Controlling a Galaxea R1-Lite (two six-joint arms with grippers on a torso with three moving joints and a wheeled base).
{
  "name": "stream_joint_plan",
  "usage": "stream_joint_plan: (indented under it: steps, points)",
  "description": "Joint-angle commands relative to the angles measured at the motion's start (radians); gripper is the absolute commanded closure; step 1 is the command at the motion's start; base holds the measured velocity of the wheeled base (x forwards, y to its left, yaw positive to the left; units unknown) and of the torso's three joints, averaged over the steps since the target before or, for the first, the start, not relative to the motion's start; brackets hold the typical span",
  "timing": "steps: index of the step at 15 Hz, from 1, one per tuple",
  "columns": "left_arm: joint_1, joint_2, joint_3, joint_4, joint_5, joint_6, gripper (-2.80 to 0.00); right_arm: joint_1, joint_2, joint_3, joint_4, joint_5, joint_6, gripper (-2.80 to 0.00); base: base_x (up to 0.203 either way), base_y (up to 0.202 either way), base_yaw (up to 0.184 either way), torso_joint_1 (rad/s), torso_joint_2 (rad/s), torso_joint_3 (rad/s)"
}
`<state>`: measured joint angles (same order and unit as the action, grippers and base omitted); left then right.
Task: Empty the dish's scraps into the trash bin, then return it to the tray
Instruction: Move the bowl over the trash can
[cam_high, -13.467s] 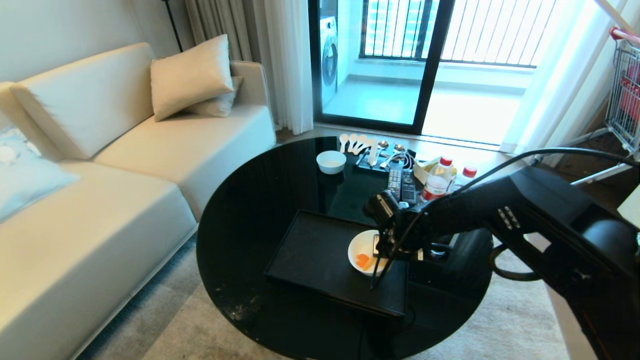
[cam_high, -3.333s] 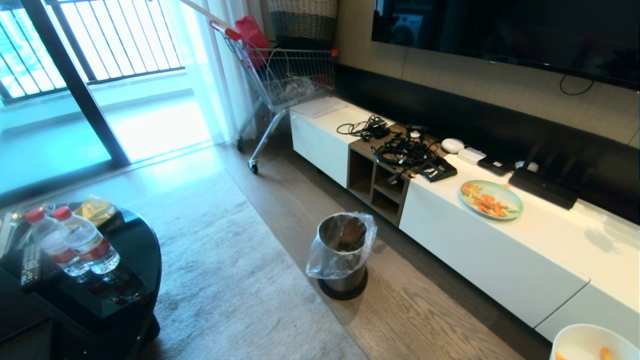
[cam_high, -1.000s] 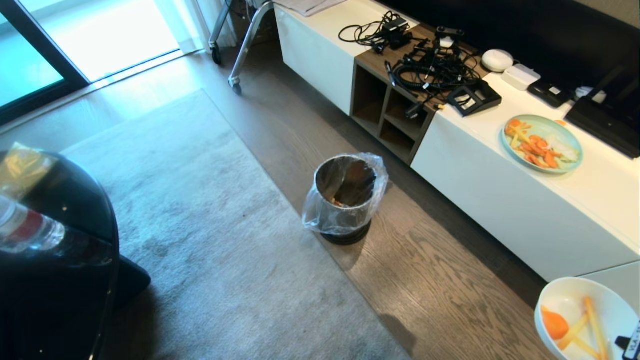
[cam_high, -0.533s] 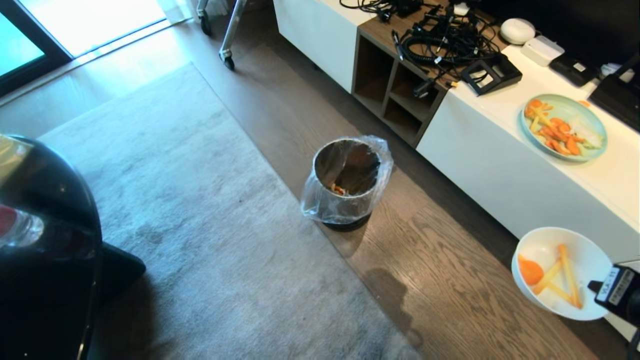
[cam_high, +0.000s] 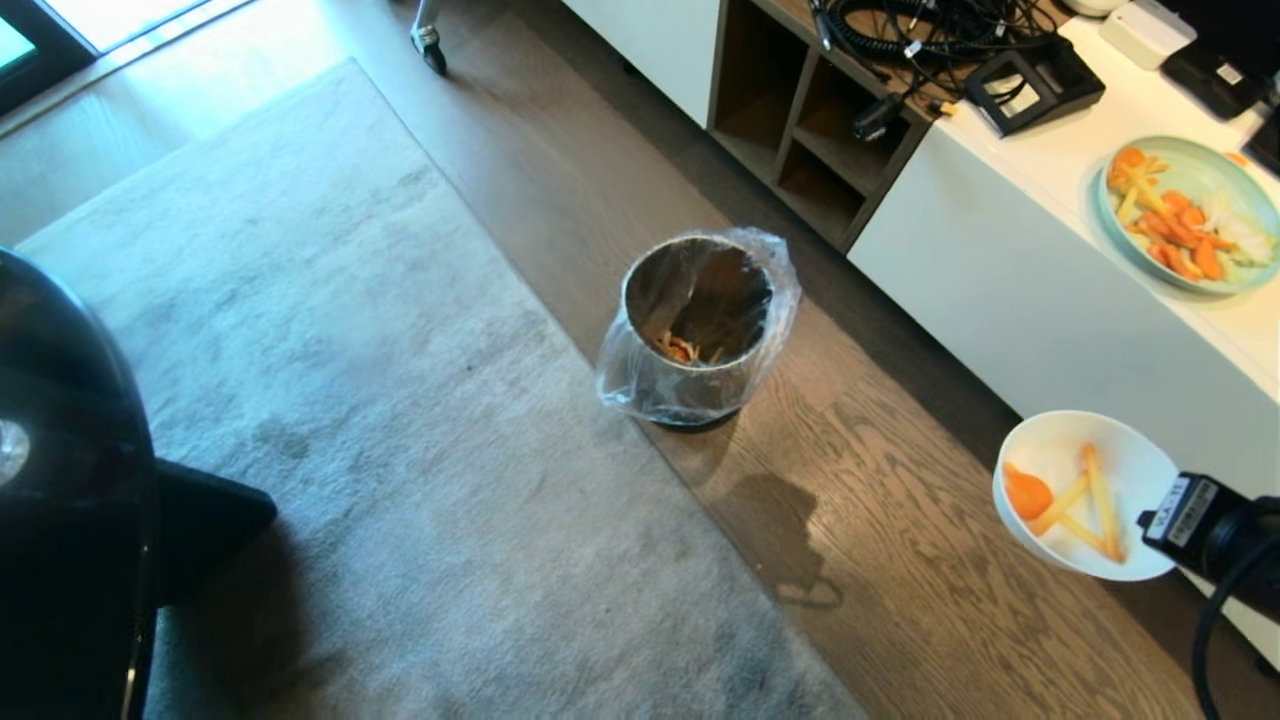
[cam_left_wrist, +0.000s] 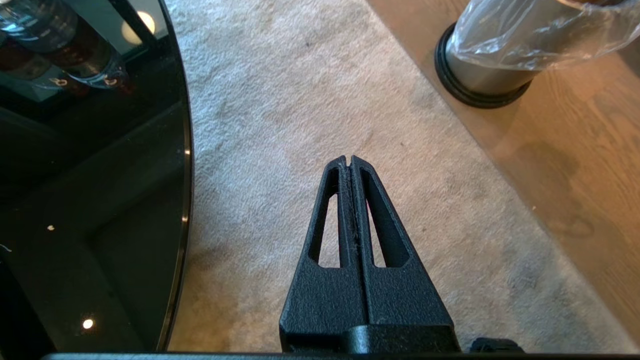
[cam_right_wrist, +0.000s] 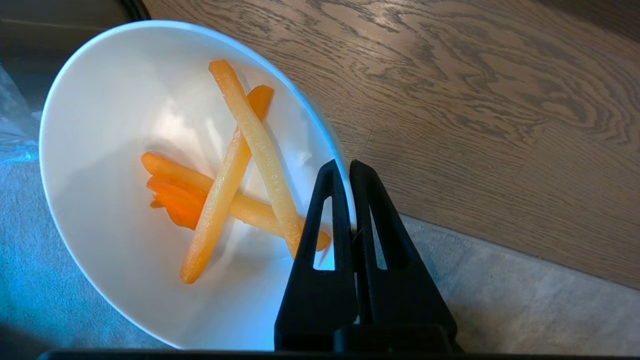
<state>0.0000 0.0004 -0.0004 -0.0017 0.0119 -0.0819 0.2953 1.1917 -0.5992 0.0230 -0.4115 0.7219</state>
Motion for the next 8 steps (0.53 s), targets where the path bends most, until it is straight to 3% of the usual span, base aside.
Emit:
stream_joint_plan:
  steps: [1, 8]
  points:
    - [0.0, 0.0, 0.0, 0.0, 0.0, -0.001, 0.0, 0.001, 0.015, -0.018, 0.0, -0.003, 0.004, 0.0, 0.0, 0.0, 0.0, 0.002, 0.0, -0.203]
    - [0.0, 0.0, 0.0, 0.0, 0.0, -0.001, 0.0, 0.001, 0.05, -0.08, 0.0, -0.002, 0.004, 0.0, 0.0, 0.0, 0.0, 0.003, 0.0, -0.199]
